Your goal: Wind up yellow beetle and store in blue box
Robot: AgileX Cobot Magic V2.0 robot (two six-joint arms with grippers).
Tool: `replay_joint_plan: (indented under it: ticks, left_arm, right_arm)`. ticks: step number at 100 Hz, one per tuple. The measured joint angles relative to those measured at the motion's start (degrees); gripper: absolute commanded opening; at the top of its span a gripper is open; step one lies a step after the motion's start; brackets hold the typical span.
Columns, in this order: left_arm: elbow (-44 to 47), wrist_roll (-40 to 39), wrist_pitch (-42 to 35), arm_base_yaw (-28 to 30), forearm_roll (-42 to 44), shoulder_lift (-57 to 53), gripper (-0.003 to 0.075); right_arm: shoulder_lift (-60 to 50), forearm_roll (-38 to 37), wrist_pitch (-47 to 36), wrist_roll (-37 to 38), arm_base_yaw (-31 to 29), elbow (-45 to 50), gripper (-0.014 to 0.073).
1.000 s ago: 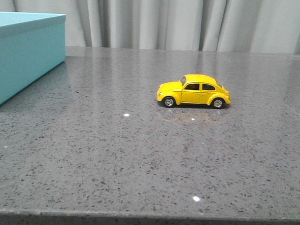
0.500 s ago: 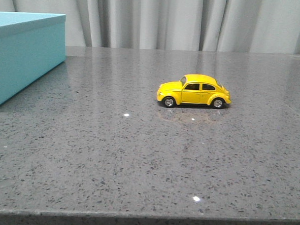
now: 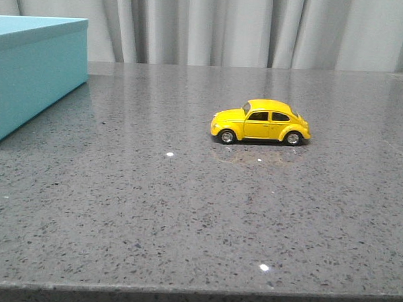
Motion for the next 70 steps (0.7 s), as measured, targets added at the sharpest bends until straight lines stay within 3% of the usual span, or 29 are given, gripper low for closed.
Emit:
replay_joint_plan:
  ticks: [12, 29, 52, 70]
  left_arm:
    - [-0.7, 0.0, 0.9, 0.0, 0.0, 0.1, -0.002]
    - [-6.3, 0.0, 4.9, 0.0, 0.0, 4.4, -0.002]
    - [-15.2, 0.0, 8.4, 0.0, 0.0, 14.0, -0.002]
    - [-20.9, 0.0, 10.1, 0.0, 0.0, 21.1, -0.002]
  right_arm:
    - [0.0, 0.0, 1.6, 0.0, 0.0, -1.9, -0.0066]
    - [0.3, 0.0, 11.0, 0.0, 0.0, -8.7, -0.0066]
    - [7.8, 0.0, 24.3, 0.0, 0.0, -19.0, -0.0066]
    - [14.5, 0.0, 27.6, 0.0, 0.0, -23.9, -0.0066]
